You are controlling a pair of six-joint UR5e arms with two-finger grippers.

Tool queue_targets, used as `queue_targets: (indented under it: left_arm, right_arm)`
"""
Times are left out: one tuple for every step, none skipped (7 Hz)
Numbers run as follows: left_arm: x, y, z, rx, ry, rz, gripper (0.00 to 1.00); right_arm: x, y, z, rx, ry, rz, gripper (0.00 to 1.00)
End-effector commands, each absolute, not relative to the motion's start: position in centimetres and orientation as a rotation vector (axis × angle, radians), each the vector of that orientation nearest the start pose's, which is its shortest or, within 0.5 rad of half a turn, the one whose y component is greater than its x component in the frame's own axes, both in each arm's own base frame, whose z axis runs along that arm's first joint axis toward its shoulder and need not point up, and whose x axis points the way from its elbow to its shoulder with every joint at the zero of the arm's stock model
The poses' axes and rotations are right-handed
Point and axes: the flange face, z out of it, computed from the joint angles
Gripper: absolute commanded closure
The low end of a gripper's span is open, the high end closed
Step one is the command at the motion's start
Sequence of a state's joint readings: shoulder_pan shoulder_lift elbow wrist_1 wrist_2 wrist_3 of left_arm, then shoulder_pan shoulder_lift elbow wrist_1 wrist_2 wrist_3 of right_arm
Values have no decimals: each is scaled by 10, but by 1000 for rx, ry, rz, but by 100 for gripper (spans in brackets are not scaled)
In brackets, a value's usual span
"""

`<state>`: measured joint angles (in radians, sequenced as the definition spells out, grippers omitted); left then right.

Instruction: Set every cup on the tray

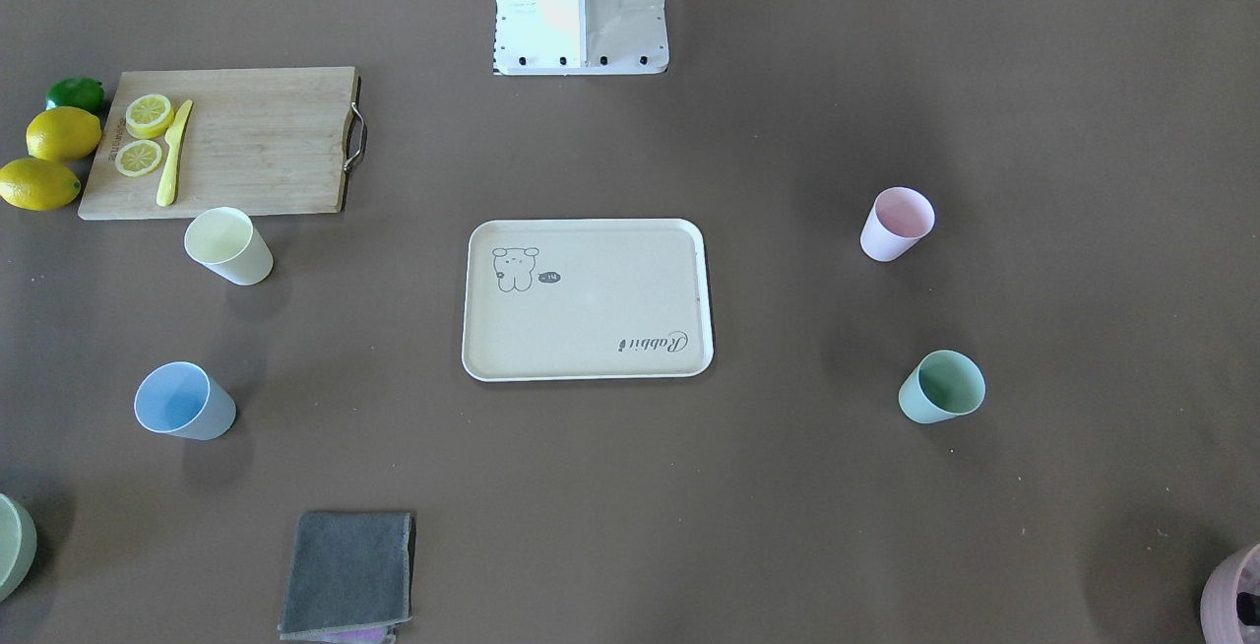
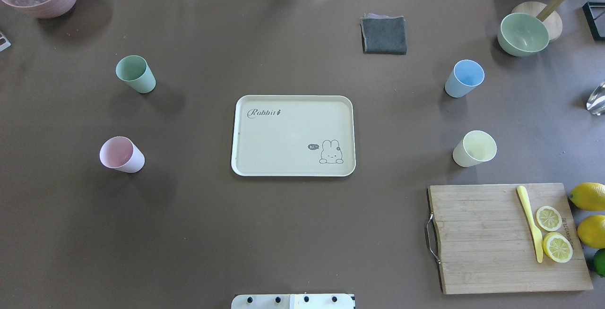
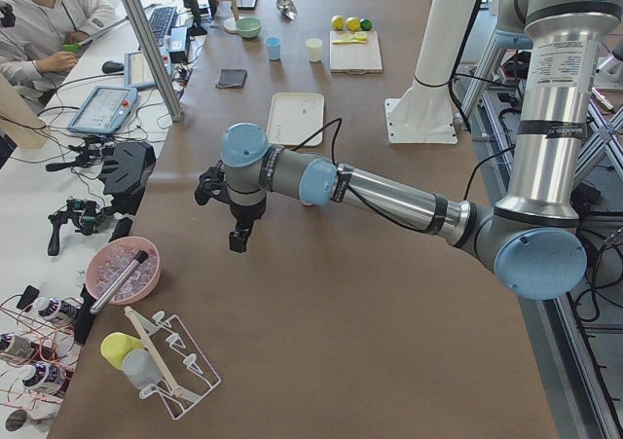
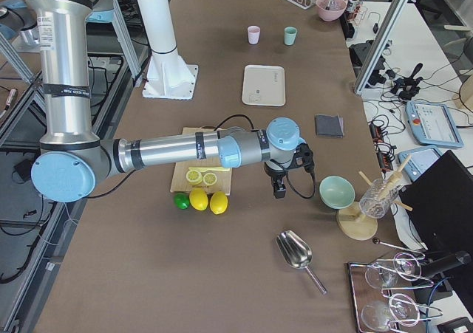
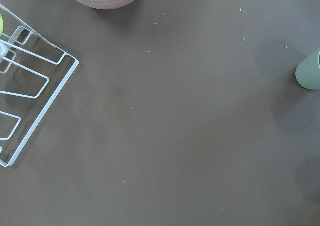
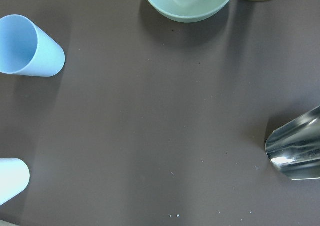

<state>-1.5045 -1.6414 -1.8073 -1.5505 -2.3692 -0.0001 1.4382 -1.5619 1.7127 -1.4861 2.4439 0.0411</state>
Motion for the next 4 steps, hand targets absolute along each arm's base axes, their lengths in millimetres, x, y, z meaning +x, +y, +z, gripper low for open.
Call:
queue_targets:
  left_arm:
    - [-32, -514, 502, 255, 806, 172, 2]
    - [-32, -513, 499, 262, 803, 174, 2]
    - [-32, -501, 507, 249, 806, 169, 2]
    - [-31, -500, 509, 242, 812, 163, 2]
  right_arm:
    - [-10, -508, 569, 145, -881, -188, 0]
    - [-9, -506, 570, 144, -881, -185, 0]
    - [-9, -505, 571, 146, -878, -187, 0]
    - [-10, -505, 569, 150, -878, -189, 0]
